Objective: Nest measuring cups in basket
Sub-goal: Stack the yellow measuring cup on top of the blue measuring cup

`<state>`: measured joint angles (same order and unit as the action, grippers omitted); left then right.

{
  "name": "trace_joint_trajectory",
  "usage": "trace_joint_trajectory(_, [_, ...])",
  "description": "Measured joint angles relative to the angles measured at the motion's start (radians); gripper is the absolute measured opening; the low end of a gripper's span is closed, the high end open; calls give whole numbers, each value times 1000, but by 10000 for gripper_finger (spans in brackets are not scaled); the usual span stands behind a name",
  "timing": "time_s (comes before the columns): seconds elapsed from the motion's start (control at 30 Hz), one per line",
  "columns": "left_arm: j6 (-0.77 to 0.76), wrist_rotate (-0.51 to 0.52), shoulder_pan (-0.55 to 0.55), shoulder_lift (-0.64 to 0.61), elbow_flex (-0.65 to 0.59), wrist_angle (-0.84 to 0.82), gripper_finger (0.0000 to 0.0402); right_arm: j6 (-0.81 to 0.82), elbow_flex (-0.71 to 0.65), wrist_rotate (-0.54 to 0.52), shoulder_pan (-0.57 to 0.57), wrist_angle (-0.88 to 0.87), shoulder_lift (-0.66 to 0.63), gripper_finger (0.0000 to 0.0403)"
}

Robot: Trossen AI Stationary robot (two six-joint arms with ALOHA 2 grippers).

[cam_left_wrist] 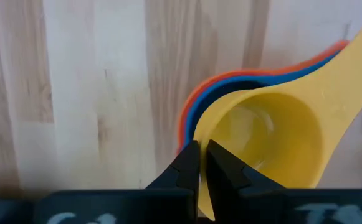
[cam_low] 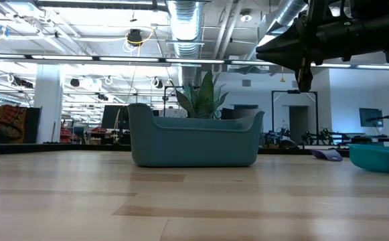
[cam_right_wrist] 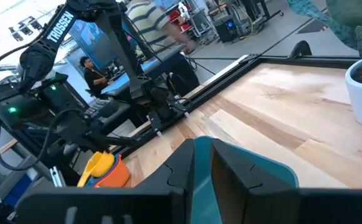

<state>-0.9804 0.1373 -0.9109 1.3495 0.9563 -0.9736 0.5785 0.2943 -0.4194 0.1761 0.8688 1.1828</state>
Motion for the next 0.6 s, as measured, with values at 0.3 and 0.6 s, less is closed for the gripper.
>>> trace_joint_trajectory(0.3, [-31,-9,0,0,-27,12,6,25,0,22,1,11,0,76])
trace_joint_trajectory(0.6, [67,-49,0,0,-27,64,33,64,1,37,1,39,0,76])
